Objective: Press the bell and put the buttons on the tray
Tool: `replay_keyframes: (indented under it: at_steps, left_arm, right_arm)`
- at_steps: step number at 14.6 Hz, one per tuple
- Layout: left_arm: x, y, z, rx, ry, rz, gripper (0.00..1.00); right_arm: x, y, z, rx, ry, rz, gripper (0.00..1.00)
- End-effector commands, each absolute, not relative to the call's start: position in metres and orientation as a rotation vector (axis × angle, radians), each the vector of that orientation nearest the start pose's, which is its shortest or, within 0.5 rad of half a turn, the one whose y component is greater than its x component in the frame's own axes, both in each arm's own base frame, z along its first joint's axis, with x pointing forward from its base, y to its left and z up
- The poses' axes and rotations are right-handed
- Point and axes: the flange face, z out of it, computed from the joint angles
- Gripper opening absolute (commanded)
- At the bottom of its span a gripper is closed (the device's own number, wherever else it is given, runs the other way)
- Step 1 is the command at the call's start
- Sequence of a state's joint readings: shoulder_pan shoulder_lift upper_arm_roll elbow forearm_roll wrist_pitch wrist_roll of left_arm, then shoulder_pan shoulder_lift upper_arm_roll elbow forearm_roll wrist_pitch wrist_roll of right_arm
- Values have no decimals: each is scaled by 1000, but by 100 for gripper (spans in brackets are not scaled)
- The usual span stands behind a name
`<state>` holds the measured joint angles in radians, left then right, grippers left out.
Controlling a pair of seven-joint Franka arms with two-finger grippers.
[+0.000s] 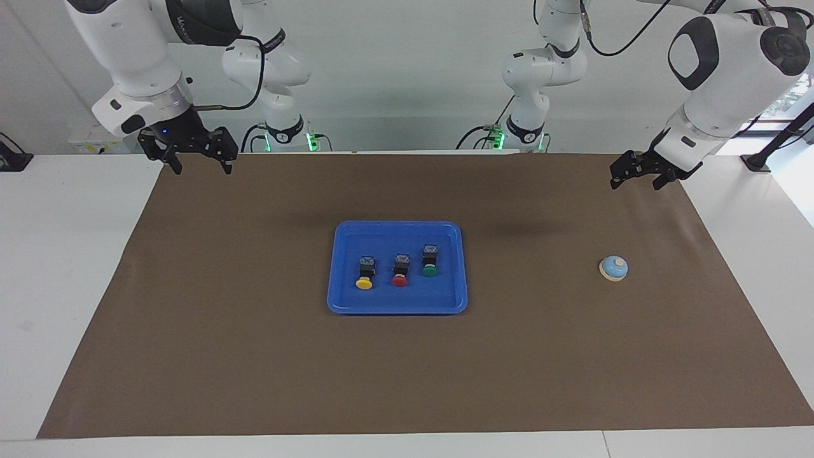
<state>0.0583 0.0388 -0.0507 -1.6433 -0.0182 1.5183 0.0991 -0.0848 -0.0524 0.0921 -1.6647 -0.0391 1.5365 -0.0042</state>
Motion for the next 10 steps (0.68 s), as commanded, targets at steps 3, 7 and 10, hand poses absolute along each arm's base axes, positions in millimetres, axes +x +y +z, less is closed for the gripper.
replay_keyframes:
  at_steps: [3,7,10]
  left_arm:
    - [555,-8,590,-3143,186,212,100]
    - [555,-13,592,-3142,196,210,100]
    - [556,-13,593,-3142,196,202,100]
  right_arm:
    - [526,-2,607,-3191,-51,122,100]
    - [526,-1,607,-3189,-51,122,100]
    - [526,-1,607,-3189,-51,122,100]
